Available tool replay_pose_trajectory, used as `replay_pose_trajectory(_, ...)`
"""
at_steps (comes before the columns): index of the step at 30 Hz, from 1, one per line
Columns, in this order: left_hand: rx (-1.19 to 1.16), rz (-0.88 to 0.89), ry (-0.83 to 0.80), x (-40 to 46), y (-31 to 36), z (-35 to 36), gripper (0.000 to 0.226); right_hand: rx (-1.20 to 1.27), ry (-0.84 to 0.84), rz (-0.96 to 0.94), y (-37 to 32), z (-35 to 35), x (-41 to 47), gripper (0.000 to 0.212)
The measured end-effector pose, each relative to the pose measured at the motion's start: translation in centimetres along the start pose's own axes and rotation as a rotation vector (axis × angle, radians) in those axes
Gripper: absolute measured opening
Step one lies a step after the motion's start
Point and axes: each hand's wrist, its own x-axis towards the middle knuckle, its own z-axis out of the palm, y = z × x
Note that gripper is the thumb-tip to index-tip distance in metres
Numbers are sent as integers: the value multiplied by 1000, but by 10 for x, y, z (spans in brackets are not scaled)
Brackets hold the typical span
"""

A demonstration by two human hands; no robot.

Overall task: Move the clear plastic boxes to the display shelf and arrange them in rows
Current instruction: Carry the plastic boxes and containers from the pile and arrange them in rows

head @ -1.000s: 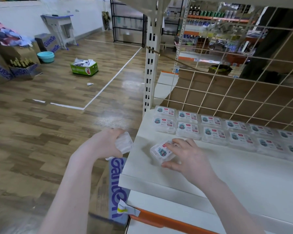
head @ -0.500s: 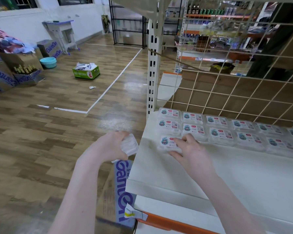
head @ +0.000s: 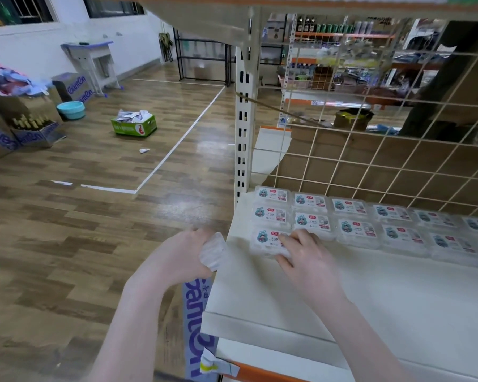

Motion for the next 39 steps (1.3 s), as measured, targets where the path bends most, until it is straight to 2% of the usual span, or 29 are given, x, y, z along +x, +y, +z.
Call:
replay_pose_trajectory(8, 32, 48, 2, -3, 0, -2, 71, 16, -13, 52, -6, -2, -6, 39)
replay_pose_trajectory(12, 49, 96, 0, -3, 0, -5, 68, 1, -39, 85, -10, -5, -10, 42)
replay_pose_trajectory(16, 44, 159, 24, -5, -1, -7, 57, -19, -38, 136, -11, -7, -15, 41)
replay_pose_trajectory(20, 46, 164, 45, -7, -1, -4, 67, -45, -58, 186, -4, -16, -25, 32)
replay_pose_trajectory(23, 74, 155, 64, -13, 6, 3, 70, -61, -103, 221, 9, -26, -38, 39)
replay_pose_trajectory(29, 67, 118, 106, -29, 38, 18, 78, -48, -155, 288, 52, -57, -57, 35)
replay_pose_trajectory(39, 91, 68, 114, -44, 145, 60, 80, -22, -325, 284, 148, -110, -92, 33)
